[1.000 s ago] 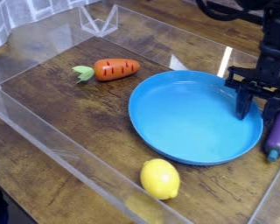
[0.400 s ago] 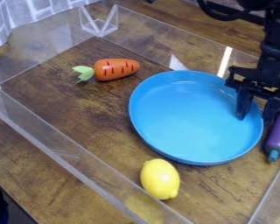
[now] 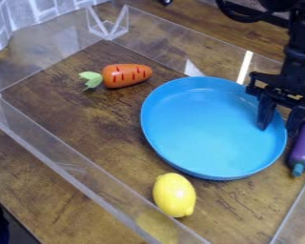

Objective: Remove the purple eggplant from the blue tray and put it on the table

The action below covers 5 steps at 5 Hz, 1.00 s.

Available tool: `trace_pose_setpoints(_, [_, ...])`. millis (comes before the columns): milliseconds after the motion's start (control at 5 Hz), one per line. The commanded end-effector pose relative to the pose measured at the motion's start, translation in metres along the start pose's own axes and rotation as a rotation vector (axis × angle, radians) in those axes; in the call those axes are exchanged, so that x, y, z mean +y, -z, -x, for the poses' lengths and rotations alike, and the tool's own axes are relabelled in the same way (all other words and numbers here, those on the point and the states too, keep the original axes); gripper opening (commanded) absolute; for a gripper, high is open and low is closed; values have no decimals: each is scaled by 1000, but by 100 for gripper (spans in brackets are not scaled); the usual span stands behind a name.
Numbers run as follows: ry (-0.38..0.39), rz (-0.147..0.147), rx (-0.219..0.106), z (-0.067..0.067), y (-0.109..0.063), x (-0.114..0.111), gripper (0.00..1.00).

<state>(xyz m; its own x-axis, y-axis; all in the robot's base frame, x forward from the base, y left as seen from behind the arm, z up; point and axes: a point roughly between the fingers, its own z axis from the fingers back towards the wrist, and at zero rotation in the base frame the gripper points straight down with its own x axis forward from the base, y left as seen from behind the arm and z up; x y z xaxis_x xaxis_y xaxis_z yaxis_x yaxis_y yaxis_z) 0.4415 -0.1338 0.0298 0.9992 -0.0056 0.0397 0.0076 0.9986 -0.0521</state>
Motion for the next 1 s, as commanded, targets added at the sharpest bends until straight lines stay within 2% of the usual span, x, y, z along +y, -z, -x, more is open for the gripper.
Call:
trace_pose_setpoints(0, [71, 14, -55, -5, -12, -18, 0])
trace_pose_setpoints(800, [84, 10, -51, -4, -13, -20, 0])
